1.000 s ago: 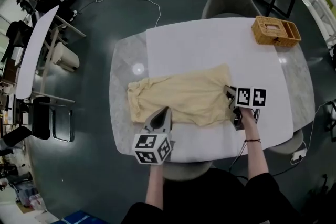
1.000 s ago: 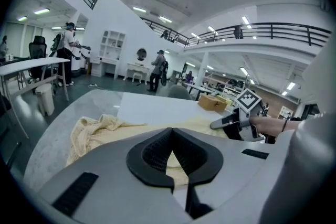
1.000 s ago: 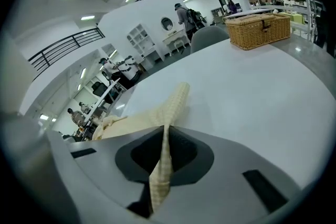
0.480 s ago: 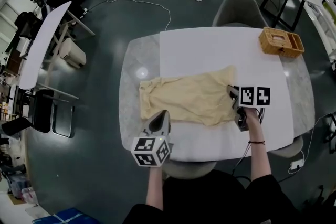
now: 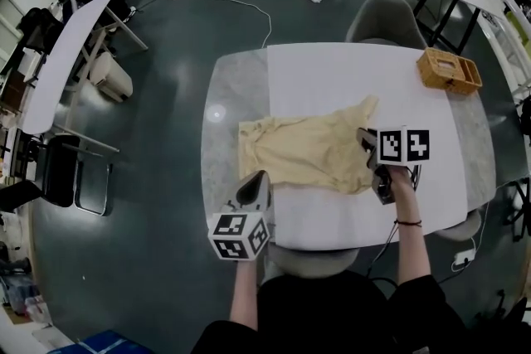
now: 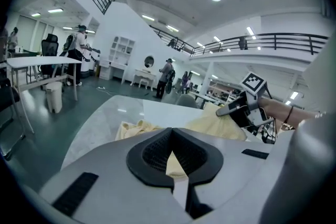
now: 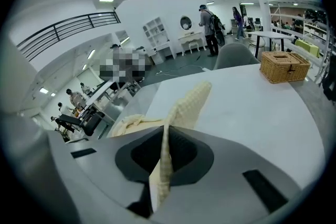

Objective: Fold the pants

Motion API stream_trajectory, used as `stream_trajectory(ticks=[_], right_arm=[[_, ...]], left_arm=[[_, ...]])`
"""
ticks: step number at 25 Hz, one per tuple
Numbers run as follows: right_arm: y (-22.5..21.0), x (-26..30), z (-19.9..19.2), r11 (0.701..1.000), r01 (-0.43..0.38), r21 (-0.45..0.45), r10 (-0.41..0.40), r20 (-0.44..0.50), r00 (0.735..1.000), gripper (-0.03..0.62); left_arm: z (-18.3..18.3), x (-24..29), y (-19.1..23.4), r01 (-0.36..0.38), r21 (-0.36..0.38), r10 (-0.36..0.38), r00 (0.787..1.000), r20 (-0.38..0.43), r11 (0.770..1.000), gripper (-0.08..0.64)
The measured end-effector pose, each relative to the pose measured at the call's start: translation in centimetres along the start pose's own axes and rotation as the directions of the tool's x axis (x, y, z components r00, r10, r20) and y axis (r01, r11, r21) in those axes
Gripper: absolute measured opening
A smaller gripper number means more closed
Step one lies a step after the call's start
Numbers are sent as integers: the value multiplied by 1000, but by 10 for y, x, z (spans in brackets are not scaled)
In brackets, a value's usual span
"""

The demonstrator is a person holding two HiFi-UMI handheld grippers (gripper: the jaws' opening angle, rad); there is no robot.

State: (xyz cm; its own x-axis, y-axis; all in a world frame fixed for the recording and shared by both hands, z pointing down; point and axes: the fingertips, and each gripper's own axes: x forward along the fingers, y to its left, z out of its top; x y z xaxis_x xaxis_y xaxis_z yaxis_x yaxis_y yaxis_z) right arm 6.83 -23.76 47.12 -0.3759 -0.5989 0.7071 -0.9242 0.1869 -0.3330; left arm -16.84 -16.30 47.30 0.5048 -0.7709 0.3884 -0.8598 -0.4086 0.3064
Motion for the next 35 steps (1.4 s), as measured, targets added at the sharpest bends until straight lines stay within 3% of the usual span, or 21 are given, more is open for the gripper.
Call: stream_trajectory(ticks=[15, 35], right_arm=[[101, 30, 7, 997, 13, -75, -14, -9, 1000, 25], [200, 88, 8, 981, -62, -186, 48, -77, 996, 25]], left_arm=[[2, -32, 61, 40, -27, -40, 999, 12, 999, 14], [-3, -41, 101, 51, -59, -50, 999, 14, 997, 14]])
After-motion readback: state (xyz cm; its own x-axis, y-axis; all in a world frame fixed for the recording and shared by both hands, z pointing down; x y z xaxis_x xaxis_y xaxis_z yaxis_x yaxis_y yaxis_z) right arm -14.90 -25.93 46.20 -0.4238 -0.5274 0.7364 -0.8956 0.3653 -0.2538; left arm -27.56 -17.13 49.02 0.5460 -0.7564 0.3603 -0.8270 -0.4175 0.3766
